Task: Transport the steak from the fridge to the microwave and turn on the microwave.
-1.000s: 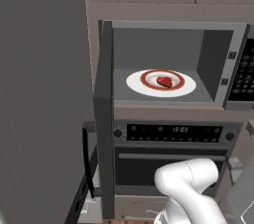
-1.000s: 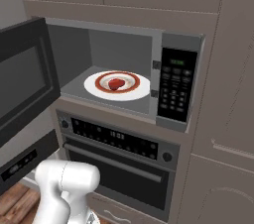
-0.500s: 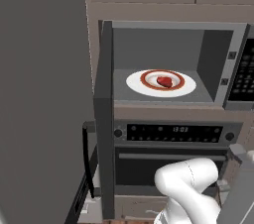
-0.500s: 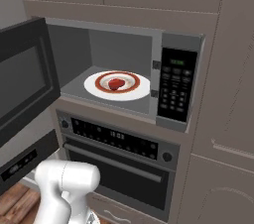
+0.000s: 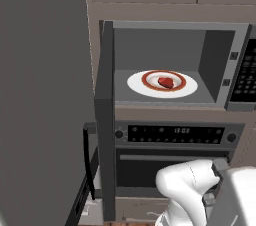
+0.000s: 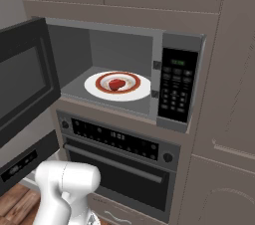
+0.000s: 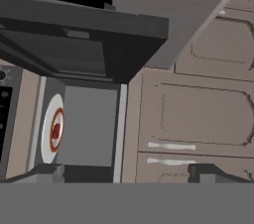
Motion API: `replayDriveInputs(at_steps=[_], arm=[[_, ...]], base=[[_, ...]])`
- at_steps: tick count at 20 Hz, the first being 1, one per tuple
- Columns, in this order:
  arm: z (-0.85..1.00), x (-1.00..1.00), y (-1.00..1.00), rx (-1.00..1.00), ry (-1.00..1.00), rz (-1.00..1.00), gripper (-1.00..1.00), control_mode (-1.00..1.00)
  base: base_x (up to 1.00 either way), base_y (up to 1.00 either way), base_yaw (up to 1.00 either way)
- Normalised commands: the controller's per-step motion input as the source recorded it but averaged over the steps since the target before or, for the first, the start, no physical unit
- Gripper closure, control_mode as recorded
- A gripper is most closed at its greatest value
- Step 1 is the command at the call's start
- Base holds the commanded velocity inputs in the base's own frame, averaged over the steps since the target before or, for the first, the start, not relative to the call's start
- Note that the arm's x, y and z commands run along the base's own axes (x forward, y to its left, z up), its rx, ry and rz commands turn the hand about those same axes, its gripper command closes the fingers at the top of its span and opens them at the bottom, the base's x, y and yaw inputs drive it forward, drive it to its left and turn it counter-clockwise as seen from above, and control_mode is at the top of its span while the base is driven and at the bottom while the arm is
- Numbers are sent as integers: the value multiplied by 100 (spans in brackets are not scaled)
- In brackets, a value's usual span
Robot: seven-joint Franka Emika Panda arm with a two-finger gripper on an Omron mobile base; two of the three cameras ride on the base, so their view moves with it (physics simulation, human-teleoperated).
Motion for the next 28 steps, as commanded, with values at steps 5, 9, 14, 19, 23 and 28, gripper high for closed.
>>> replayDriveInputs(at_steps=[5, 9, 14, 19, 23, 28], arm=[[-21, 0, 20, 0, 0, -3, -100, -100], [-16, 0, 25, 0, 0, -2, -100, -100], [-16, 0, 25, 0, 0, -2, -100, -100], [-21, 7, 22, 0, -1, -2, -100, -100], [-22, 15, 22, 0, 0, -3, -100, -100], [-21, 25, 28, 0, 0, -5, -100, -100]], base=[[0, 0, 0], [0, 0, 0], [0, 0, 0], [0, 0, 0], [0, 0, 0], [0, 0, 0]])
